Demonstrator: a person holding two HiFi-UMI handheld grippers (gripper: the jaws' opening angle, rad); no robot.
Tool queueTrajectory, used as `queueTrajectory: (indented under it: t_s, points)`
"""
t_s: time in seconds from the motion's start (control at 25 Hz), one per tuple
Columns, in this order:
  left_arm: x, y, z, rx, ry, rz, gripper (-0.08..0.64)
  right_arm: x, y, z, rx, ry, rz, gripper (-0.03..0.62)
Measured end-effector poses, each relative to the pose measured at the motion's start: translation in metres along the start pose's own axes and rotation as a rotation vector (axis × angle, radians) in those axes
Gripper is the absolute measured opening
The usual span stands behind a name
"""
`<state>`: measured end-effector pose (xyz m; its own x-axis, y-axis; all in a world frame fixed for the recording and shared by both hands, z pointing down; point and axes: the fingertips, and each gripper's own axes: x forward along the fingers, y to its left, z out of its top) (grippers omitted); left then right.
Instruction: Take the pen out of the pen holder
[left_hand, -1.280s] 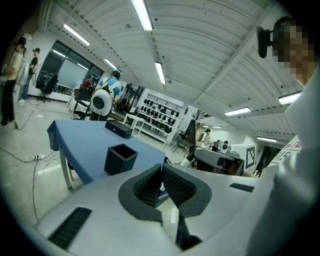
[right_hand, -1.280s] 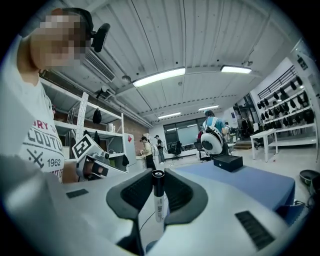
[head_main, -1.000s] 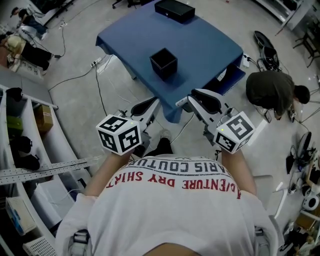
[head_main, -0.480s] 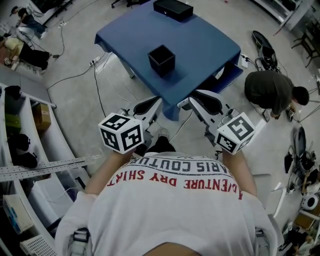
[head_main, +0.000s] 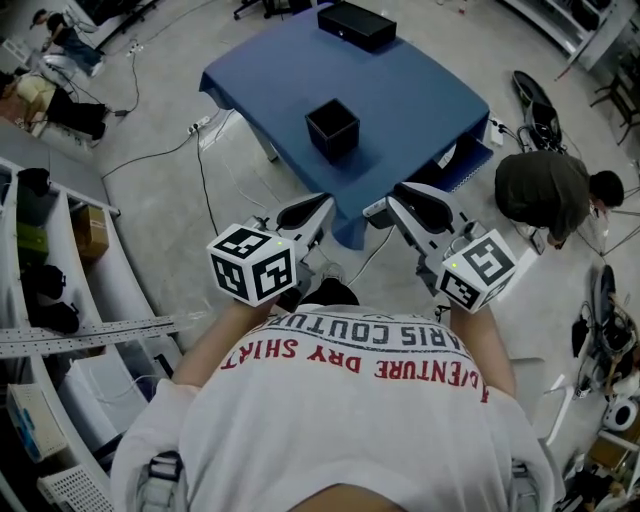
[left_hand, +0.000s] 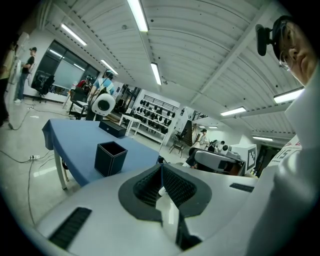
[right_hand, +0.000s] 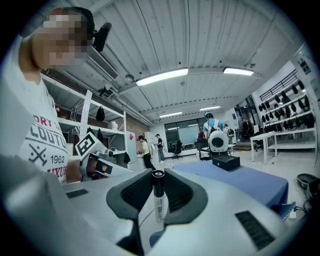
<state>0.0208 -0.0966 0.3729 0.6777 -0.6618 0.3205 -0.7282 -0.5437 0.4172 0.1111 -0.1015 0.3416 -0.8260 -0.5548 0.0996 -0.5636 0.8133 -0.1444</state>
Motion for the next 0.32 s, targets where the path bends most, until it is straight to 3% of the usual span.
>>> queueTrajectory:
  t_s: [0.32]
  points:
    - [0.004, 0.010, 0.003, 0.000, 0.008, -0.002, 0.032, 0.012, -0.002, -0.004, 0.010, 0.004, -0.001, 0.081]
